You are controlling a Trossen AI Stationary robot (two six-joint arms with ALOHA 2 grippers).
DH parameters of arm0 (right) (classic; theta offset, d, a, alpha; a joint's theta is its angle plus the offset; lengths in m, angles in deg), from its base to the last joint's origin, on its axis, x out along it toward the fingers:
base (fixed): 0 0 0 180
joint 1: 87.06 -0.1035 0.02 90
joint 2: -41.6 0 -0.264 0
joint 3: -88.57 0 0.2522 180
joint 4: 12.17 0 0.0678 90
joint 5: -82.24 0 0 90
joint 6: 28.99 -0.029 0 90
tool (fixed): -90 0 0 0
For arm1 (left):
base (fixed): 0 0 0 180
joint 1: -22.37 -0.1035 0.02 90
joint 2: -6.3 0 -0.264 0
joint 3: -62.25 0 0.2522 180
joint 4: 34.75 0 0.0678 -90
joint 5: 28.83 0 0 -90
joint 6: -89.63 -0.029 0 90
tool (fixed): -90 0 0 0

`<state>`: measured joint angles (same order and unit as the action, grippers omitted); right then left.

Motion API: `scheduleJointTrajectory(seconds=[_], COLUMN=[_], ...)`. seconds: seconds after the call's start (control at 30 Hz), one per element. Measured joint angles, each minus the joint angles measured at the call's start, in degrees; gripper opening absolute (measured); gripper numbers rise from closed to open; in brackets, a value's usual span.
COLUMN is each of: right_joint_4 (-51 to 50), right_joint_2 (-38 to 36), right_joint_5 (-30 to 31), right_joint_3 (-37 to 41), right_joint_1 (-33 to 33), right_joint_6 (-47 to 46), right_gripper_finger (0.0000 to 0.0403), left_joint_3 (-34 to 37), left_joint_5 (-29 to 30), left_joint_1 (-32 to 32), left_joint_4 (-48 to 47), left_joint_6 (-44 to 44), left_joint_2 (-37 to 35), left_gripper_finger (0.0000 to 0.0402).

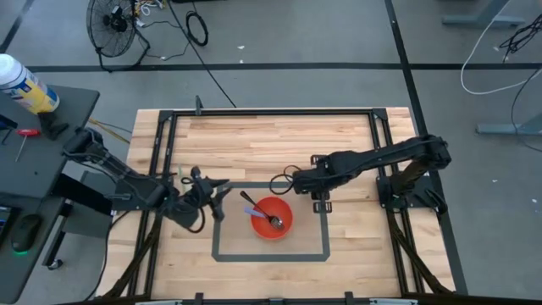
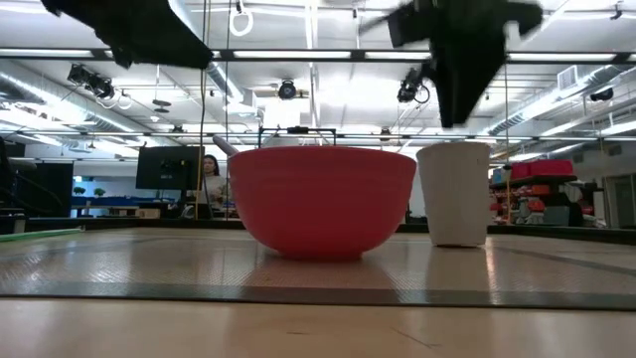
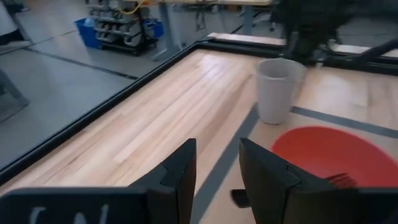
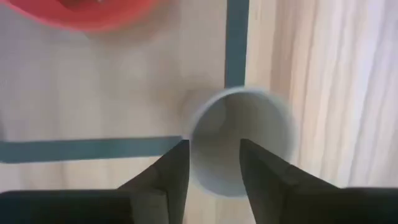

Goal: Pick & Place Utensil
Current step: Put the green straw in the gray cup

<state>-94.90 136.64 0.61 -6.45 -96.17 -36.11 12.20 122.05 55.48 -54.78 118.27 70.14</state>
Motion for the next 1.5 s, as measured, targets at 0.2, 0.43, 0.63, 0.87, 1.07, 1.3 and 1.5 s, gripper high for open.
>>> scheduleJointTrajectory(seconds=[0.2,0.43,0.63,0.87,1.07,1.3,1.5], right_joint_4=[-0.99,-2.34,-0.51,5.9,8.77,12.64,16.0], right_joint_2=[-3.14,-8.82,-10.03,-9.99,-10.03,-9.97,-9.96], right_joint_5=[-0.35,5.57,12.5,13.16,13.29,13.79,14.63], right_joint_3=[-7.54,-8.49,-5.11,0.72,5.74,9.97,12.56], right_joint_1=[-4.51,-12.28,-19.56,-21.15,-21.12,-20.84,-20.84], right_joint_6=[-2.51,-12.39,-17.81,-17.5,-16.25,-14.68,-14.14], right_gripper_finger=[0.0137,0.0123,0.0109,0.0097,0.0096,0.0096,0.0096], left_joint_3=[2.2,2.2,2.18,2.16,2.16,2.16,2.16], left_joint_5=[-2.13,-5.01,-9.19,-40.65,-50.73,-56.08,-58.71], left_joint_1=[-4.72,-8.34,-18.28,-29.88,-28.79,-19.13,-6.18], left_joint_4=[-0.24,-9.16,-22.84,-27.0,-39.37,-40.9,-40.91], left_joint_6=[4.0,16.83,43.55,38.54,45.18,58.81,78.48], left_joint_2=[-0.02,-0.39,-0.46,1.42,0.86,1.1,6.56], left_gripper_finger=[0.0126,0.0126,0.0119,0.0083,0.0055,0.0032,0.0029])
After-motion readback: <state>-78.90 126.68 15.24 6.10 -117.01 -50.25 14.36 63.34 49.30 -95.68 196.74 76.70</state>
